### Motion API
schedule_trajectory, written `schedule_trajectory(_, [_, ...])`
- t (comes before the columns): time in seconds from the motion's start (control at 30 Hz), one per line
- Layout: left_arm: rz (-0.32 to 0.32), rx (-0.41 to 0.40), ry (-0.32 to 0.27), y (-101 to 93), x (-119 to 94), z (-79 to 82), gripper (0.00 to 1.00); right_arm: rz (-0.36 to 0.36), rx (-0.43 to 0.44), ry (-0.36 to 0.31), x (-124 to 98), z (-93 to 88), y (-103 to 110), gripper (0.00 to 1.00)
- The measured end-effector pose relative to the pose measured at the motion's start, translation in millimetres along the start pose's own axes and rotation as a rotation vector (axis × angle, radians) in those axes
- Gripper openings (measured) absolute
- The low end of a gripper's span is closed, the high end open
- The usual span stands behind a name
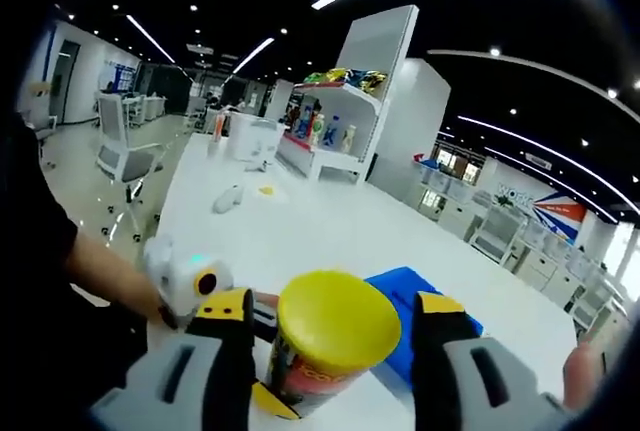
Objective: Open the lid of the chip container on the table, take out the chips, place them into the box in front of the container, and close the lid
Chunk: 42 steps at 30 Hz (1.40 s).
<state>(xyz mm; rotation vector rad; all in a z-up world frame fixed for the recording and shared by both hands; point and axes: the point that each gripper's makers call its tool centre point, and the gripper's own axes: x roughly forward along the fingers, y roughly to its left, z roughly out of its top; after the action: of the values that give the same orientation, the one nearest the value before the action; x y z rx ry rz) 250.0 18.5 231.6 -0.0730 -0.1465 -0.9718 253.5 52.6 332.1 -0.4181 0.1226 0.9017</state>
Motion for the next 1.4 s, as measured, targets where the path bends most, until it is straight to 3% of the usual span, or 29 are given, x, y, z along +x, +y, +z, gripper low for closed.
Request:
schedule_trajectory(0.27, [0.000,-0.002,-0.001,-0.7,-0.4,0.1,0.47,0.008,0.044,0.009,3.2,-3.9,-2.9,0.47])
schedule_trajectory(0.8, [-0.003,-0.009,-0.001,-0.2,-0.2,-0.7,0.47,-0.015,0.090,0.015,3.7,-7.9,-3.1,0.44])
schedule_trajectory(1.17, [-0.003,-0.009,-0.002,0.2,0.3,-1.5,0.47,-0.005,0.178,-0.021,2.6,-6.8,-5.5,0.44])
schedule_trajectory(1.3, [-0.004,-0.009,-0.002,0.2,0.5,-1.5,0.47,0.016,0.279,-0.044,1.7,-4.0,-7.1,0.44])
schedule_trajectory(1.4, [-0.003,-0.008,-0.002,0.1,0.6,-1.5,0.47,0.022,0.262,-0.051,1.6,-3.1,-7.7,0.44])
